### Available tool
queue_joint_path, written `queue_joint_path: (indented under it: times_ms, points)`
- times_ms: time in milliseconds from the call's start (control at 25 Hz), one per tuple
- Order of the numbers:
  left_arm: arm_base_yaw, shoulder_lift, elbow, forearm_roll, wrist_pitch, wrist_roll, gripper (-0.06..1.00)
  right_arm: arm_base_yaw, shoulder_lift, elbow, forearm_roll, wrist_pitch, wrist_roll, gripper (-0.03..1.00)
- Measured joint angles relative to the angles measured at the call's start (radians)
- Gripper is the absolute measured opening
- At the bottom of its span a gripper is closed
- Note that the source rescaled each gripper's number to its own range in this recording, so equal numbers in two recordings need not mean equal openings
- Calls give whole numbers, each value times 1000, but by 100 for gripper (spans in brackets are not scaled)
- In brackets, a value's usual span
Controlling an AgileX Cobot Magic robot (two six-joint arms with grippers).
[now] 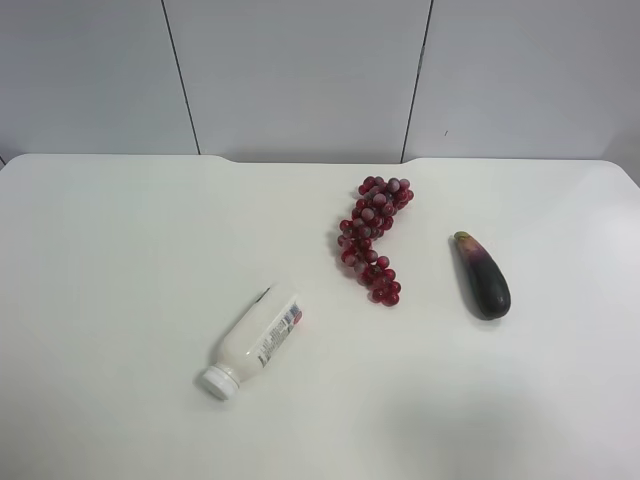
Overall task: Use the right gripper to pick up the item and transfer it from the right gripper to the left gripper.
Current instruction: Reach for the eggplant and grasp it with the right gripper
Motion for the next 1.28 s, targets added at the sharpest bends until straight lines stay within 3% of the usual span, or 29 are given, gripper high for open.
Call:
queue_joint_path:
  times_ms: [1280]
  points:
    - [0,0,0,0,0,0,100,0,0,0,6,0,0,100]
